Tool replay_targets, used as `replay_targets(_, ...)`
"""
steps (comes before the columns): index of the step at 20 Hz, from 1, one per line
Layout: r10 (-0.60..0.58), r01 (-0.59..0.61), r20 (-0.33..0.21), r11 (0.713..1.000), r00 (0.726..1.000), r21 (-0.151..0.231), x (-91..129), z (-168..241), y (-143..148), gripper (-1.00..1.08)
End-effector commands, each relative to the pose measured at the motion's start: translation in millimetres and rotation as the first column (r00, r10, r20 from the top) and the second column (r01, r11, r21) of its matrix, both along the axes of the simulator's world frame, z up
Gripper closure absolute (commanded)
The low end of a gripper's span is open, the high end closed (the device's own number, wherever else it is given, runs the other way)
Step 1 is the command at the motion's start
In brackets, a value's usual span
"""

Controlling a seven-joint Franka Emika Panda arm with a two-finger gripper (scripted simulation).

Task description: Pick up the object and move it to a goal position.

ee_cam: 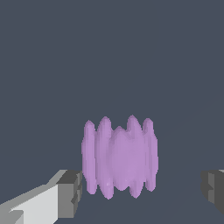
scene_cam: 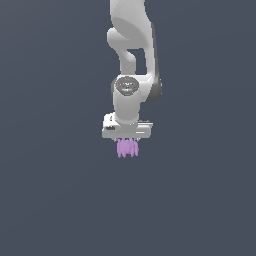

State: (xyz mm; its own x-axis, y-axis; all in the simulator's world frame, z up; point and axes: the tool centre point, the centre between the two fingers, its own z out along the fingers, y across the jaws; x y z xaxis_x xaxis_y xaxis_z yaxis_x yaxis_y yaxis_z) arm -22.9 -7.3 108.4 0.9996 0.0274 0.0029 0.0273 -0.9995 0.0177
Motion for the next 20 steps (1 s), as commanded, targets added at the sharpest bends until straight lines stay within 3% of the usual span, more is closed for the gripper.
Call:
replay_targets(1, 0.015, -0.015, -0.001, 1.0, 1.0, 0.007, -6.2, -16.5, 2.2, -0.92)
replay_targets(20, 0.039, -0.038, -0.004, 0.999, 0.999, 0.017, -18.9, -64.2, 5.6, -0.92)
